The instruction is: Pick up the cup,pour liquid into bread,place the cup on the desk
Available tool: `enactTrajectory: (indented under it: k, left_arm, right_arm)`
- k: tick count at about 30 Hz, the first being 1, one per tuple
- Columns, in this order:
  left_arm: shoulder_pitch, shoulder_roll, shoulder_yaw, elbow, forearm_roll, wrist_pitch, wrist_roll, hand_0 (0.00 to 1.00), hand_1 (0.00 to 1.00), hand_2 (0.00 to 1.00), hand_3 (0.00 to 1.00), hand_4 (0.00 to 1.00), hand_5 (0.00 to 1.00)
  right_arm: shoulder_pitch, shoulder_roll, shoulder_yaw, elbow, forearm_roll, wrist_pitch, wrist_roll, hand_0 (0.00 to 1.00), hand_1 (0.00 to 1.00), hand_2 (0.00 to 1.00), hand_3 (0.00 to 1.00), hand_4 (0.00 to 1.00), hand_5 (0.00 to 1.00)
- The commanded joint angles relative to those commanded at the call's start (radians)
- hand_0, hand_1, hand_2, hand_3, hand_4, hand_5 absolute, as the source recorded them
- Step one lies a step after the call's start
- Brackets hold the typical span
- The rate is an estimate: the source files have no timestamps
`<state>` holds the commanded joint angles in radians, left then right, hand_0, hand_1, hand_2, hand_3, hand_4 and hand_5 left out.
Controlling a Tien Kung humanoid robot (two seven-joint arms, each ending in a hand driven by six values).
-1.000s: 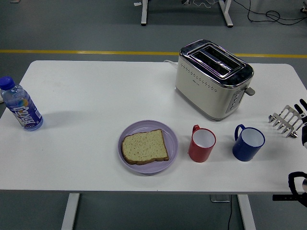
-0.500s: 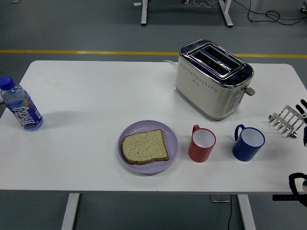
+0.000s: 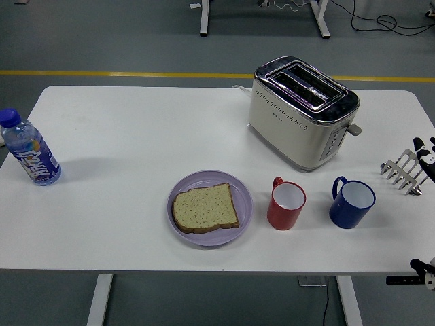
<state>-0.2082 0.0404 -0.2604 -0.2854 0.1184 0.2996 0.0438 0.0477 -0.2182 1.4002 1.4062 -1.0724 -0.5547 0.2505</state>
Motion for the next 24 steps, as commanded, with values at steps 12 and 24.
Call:
enactTrajectory:
  k: [12, 24]
  left_arm:
    - [-0.001, 0.000, -0.007, 0.000, 0.011, -0.001, 0.004, 0.684, 0.692, 0.698, 0.550, 0.254, 0.998]
    - [-0.002, 0.000, -0.011, 0.000, 0.018, -0.001, 0.007, 0.684, 0.691, 0.698, 0.550, 0.254, 0.998]
  right_arm:
    - [-0.025, -0.013, -0.081, -0.005, -0.120, -0.074, -0.012, 0.942, 0.846, 0.929, 0.939, 0.998, 0.121]
    - [-0.045, -0.013, -0.168, -0.016, -0.007, -0.091, 0.094, 0.951, 0.841, 0.925, 0.932, 0.998, 0.114]
